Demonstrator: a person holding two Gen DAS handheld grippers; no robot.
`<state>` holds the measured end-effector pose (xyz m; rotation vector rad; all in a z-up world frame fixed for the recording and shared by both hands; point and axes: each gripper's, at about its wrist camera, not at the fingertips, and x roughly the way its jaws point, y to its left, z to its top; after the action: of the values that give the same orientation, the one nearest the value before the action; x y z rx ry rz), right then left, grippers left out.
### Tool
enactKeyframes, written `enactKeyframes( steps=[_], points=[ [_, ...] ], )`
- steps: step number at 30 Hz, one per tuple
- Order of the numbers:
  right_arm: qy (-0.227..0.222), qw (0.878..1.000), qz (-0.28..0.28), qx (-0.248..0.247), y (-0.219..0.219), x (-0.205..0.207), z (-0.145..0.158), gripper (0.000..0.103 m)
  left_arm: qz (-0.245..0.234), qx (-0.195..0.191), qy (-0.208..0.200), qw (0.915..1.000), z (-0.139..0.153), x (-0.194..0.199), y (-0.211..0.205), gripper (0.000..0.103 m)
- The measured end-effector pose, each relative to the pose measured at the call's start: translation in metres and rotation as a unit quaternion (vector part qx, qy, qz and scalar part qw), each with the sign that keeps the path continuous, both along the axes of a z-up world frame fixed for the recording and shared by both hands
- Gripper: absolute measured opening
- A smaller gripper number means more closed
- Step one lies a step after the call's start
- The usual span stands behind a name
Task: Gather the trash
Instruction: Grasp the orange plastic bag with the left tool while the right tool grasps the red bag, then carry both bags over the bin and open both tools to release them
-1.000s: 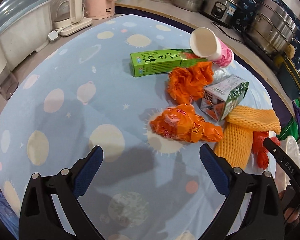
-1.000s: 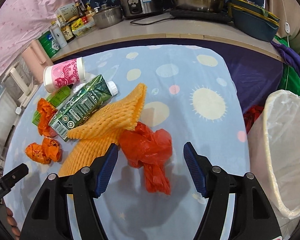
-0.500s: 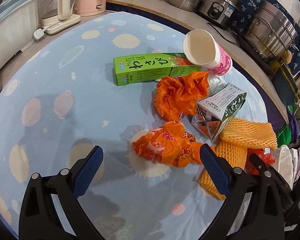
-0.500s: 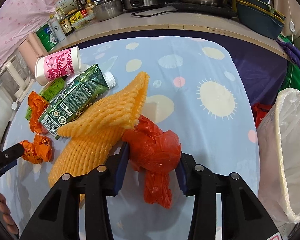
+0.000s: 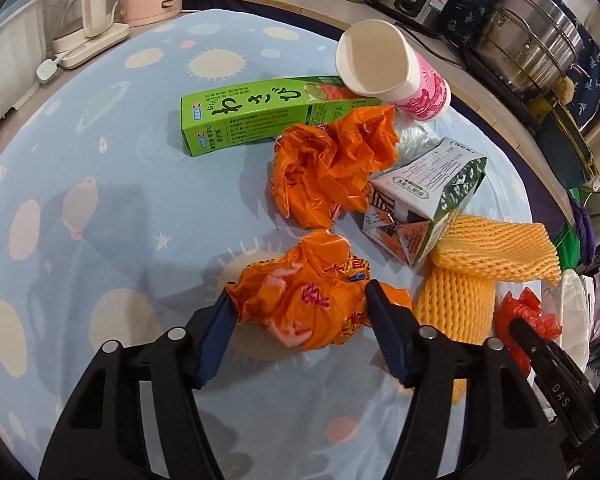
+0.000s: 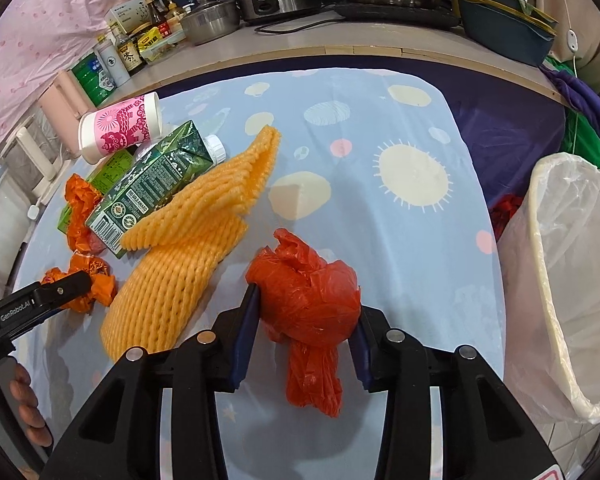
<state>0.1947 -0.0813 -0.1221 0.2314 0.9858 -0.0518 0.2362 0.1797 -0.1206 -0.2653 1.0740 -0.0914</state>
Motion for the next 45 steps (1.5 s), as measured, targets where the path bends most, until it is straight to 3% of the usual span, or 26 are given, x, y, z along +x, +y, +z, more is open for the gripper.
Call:
enactKeyframes(
  steps=[10,22,34,45],
  points=[
    [-0.016,1.0,-0.013,0.011,-0.015,-0.024,0.015,0.039,-0.005,0.009,-0.015,0.9998,0.019,-0.023,-0.007,0.056],
    [-0.052,0.997,-0.04,0.034,-0.046,-0.063,0.045,0.039,-0.03,0.02,-0.066,0.9972,0.07,-0.061,-0.032,0.056],
    [-0.087,0.991,-0.093,0.036,-0.101,-0.105,0.063,0.039,-0.123,0.035,-0.096,0.9871,0.099,-0.091,-0.113,0.056],
    [-0.099,0.98,-0.166,0.049,-0.17,-0.148,0.06,0.039,-0.213,0.051,-0.106,0.97,0.103,-0.116,-0.203,0.056]
  ],
)
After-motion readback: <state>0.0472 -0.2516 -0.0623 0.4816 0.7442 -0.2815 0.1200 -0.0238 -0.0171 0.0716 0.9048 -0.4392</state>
